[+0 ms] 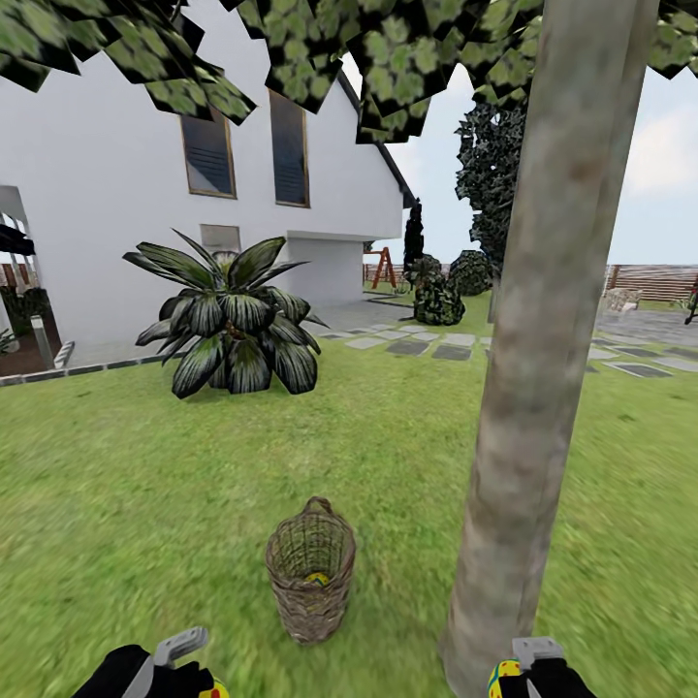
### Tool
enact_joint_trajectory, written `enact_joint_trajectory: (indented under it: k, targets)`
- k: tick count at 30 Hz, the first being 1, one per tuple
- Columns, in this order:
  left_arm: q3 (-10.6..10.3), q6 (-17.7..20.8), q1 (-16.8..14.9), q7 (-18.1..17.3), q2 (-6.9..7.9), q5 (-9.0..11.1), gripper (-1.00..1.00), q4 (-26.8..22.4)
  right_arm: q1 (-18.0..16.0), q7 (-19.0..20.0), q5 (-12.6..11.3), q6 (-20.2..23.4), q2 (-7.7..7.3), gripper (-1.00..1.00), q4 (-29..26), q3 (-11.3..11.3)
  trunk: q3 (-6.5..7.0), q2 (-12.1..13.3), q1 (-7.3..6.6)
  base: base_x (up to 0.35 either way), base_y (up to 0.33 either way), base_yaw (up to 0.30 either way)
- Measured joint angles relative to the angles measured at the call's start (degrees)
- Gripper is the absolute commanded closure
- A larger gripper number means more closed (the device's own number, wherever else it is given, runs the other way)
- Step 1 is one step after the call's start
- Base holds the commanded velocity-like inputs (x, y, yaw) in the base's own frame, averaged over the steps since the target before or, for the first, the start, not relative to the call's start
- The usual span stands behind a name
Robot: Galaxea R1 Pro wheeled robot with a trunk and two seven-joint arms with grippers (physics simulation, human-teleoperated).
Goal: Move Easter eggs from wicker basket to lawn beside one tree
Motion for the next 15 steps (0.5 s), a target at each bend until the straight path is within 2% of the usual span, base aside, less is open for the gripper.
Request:
enact_joint_trajectory:
  k: [15]
  targets:
    - [-0.07,-0.25,0.02,0.15,-0.59,-0.16,1.00,0.29,0.00,0.07,-0.08,0.00,-0.14,1.00,0.00,-0.03,-2.51,-5.60,3.07,0.000,0.000,0.000]
